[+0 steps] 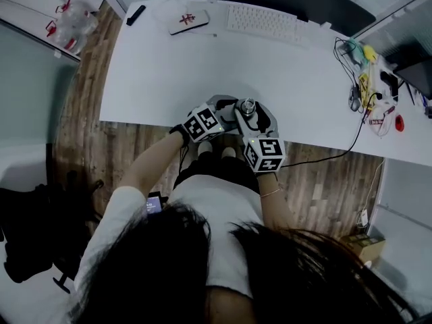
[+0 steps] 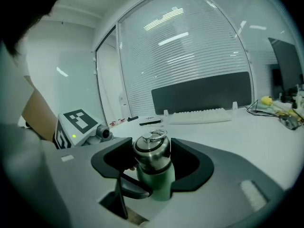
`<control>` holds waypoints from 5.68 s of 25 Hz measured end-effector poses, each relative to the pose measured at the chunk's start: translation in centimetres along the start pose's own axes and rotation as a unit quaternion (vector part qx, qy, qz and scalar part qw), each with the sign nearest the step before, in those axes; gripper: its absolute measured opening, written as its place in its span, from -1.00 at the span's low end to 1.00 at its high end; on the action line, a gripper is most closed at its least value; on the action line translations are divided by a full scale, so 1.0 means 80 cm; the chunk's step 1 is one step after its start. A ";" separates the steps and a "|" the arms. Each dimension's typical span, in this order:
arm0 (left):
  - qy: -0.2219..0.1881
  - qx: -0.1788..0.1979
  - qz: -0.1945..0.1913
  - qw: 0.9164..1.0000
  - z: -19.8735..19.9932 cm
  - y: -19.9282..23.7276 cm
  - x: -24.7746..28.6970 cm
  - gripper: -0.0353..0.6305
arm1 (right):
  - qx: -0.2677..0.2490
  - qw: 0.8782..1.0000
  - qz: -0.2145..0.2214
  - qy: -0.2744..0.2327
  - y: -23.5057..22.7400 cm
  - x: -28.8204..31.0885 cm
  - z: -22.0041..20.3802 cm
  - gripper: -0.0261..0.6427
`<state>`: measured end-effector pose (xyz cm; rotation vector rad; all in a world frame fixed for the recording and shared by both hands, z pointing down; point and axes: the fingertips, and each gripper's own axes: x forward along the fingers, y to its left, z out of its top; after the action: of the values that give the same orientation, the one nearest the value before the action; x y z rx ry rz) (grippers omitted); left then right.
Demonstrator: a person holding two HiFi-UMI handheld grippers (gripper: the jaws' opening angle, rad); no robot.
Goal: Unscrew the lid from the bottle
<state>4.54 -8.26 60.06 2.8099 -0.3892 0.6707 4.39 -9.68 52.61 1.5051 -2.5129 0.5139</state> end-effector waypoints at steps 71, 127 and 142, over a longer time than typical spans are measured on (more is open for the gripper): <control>-0.193 -0.039 0.201 0.960 0.237 0.052 -0.136 -0.48 | -0.103 0.983 -0.040 -0.147 -0.070 -0.100 0.226 -0.18; -0.237 -0.032 0.307 0.921 0.236 0.076 -0.201 -0.72 | -0.082 0.987 -0.035 -0.130 -0.069 -0.090 0.205 -0.19; -0.241 -0.031 0.308 0.920 0.235 0.076 -0.208 -0.72 | -0.077 0.989 -0.031 -0.124 -0.064 -0.086 0.200 -0.19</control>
<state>-3.95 -15.86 36.85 2.7458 -1.3909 0.0311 12.66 -12.22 36.67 1.6711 -2.6039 0.1246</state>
